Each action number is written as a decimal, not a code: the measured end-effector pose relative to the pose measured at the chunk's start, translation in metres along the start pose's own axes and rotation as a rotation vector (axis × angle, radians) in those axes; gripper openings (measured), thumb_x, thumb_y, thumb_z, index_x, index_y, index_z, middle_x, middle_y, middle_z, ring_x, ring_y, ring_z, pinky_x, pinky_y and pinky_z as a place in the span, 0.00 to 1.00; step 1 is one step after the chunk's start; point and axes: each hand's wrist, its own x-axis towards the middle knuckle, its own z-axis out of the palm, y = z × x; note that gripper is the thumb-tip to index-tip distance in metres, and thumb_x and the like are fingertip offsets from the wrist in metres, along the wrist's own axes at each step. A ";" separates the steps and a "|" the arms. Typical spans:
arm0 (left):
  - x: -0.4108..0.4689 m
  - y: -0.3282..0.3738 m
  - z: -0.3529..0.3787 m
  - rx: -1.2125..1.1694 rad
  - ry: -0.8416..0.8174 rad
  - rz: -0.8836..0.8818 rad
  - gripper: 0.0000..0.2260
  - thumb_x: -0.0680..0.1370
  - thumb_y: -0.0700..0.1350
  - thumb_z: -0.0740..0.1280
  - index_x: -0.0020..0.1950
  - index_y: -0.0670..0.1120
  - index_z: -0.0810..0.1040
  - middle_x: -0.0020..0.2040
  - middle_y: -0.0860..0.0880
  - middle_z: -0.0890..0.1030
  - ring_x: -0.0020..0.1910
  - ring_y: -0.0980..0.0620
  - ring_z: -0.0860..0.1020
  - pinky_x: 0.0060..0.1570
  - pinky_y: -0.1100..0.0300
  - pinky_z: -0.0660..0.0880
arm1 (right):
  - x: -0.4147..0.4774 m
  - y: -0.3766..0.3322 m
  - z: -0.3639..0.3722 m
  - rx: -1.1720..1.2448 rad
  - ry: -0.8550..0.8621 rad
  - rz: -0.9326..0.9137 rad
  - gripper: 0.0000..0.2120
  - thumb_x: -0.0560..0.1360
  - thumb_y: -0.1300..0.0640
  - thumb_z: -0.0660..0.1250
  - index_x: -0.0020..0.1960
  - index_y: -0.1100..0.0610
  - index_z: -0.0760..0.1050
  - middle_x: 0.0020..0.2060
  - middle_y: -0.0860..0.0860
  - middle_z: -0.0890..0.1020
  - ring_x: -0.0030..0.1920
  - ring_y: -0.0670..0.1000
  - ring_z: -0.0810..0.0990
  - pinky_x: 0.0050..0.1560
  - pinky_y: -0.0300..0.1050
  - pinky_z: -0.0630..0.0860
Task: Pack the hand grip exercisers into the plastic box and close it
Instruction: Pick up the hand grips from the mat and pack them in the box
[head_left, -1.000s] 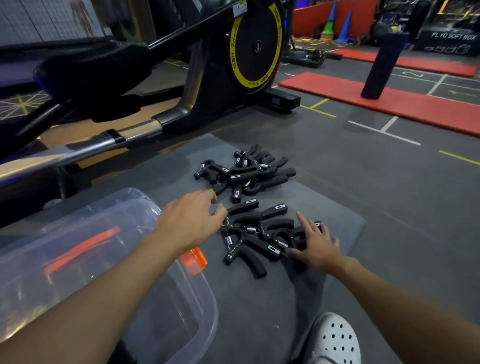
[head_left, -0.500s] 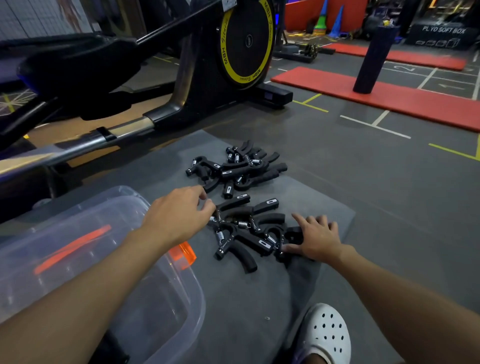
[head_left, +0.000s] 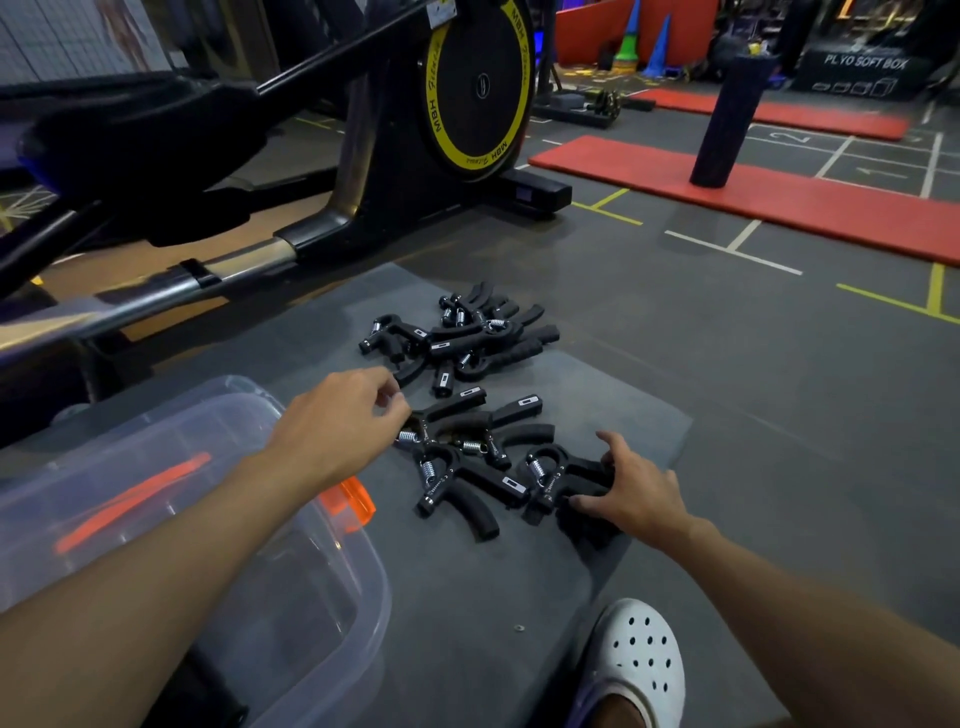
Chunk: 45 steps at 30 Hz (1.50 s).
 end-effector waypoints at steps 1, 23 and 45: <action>-0.001 0.001 -0.001 -0.039 0.031 0.005 0.07 0.76 0.53 0.62 0.49 0.54 0.78 0.45 0.57 0.80 0.50 0.50 0.78 0.50 0.51 0.75 | -0.002 -0.002 -0.005 0.028 0.021 -0.007 0.48 0.60 0.33 0.73 0.73 0.44 0.55 0.59 0.46 0.78 0.62 0.52 0.76 0.59 0.55 0.67; -0.108 -0.003 -0.109 -0.573 0.551 0.221 0.11 0.71 0.38 0.76 0.51 0.46 0.80 0.47 0.52 0.80 0.47 0.54 0.80 0.49 0.66 0.76 | -0.091 -0.256 -0.094 0.819 -0.019 -0.427 0.39 0.65 0.39 0.76 0.69 0.45 0.60 0.54 0.47 0.77 0.51 0.48 0.80 0.49 0.47 0.80; -0.167 -0.158 -0.053 -0.477 0.296 -0.273 0.05 0.71 0.40 0.76 0.42 0.50 0.84 0.40 0.58 0.83 0.38 0.60 0.81 0.43 0.63 0.76 | -0.112 -0.276 -0.012 0.089 -0.147 -0.785 0.26 0.81 0.42 0.52 0.74 0.53 0.60 0.74 0.45 0.63 0.77 0.45 0.49 0.74 0.42 0.53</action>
